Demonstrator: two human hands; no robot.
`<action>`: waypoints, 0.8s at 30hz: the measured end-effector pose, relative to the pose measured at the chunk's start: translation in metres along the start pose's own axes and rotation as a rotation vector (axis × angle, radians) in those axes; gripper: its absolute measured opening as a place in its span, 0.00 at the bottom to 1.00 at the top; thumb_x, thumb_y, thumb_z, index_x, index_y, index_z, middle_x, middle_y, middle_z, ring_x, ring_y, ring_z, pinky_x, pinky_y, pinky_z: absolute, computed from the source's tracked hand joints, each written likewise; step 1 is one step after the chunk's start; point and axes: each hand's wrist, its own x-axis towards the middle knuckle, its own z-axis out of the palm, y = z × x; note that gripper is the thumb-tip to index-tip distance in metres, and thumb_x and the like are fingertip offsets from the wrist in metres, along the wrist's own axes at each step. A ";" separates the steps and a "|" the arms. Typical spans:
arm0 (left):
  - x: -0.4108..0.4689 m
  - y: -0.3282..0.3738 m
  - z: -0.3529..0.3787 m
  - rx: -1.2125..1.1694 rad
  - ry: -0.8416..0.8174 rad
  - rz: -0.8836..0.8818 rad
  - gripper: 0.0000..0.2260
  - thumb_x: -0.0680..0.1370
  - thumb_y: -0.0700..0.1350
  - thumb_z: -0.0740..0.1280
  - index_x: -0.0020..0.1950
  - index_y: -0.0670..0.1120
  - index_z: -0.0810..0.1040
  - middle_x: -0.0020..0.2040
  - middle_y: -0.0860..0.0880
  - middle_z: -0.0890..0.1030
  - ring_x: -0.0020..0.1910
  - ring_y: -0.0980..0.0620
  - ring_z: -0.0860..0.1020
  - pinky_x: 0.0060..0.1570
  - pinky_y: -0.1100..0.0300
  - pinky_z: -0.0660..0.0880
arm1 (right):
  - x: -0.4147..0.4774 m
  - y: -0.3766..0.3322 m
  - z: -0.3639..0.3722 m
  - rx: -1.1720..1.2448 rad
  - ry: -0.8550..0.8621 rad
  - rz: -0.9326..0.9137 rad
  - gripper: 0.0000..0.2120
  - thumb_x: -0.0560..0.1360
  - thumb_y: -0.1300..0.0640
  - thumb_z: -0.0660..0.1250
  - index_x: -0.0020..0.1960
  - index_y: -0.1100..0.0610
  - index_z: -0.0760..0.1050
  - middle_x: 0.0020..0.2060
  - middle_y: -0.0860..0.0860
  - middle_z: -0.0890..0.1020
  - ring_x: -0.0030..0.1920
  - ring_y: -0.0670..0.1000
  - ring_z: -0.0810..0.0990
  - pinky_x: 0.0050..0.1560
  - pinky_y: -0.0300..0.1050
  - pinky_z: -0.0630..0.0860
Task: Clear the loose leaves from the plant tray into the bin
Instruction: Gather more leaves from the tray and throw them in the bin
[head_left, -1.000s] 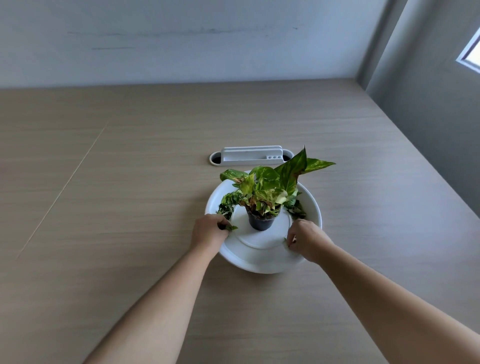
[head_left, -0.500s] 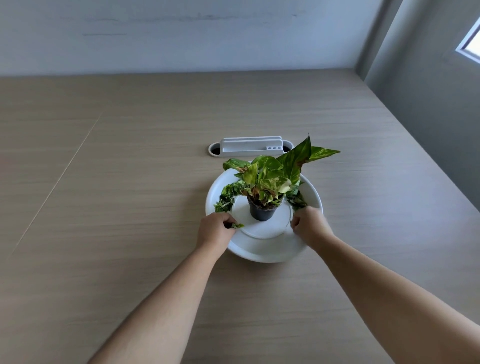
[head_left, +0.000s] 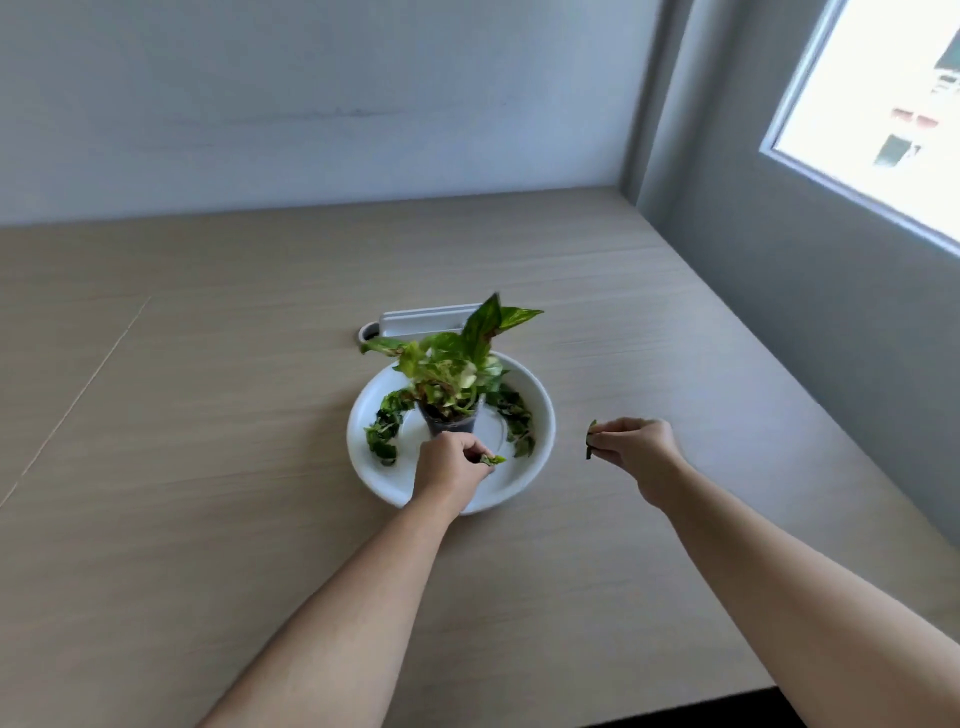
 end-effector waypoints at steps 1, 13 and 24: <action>-0.007 0.015 0.011 0.004 -0.012 0.025 0.02 0.69 0.39 0.75 0.40 0.43 0.84 0.39 0.46 0.85 0.38 0.53 0.78 0.41 0.62 0.74 | -0.005 0.000 -0.021 0.025 0.012 -0.013 0.09 0.67 0.74 0.70 0.33 0.64 0.77 0.34 0.58 0.80 0.36 0.53 0.80 0.33 0.32 0.80; -0.189 0.252 0.288 0.069 -0.511 0.511 0.04 0.70 0.37 0.73 0.43 0.42 0.85 0.42 0.43 0.85 0.38 0.52 0.77 0.41 0.61 0.73 | -0.167 0.074 -0.441 0.055 0.626 -0.016 0.11 0.67 0.75 0.69 0.32 0.62 0.77 0.31 0.56 0.79 0.32 0.50 0.78 0.30 0.32 0.78; -0.338 0.269 0.489 0.480 -0.993 0.794 0.06 0.67 0.37 0.70 0.42 0.44 0.84 0.43 0.44 0.85 0.45 0.46 0.81 0.45 0.60 0.76 | -0.291 0.263 -0.567 0.203 1.072 0.343 0.13 0.66 0.73 0.71 0.28 0.59 0.77 0.33 0.57 0.81 0.31 0.51 0.79 0.39 0.43 0.81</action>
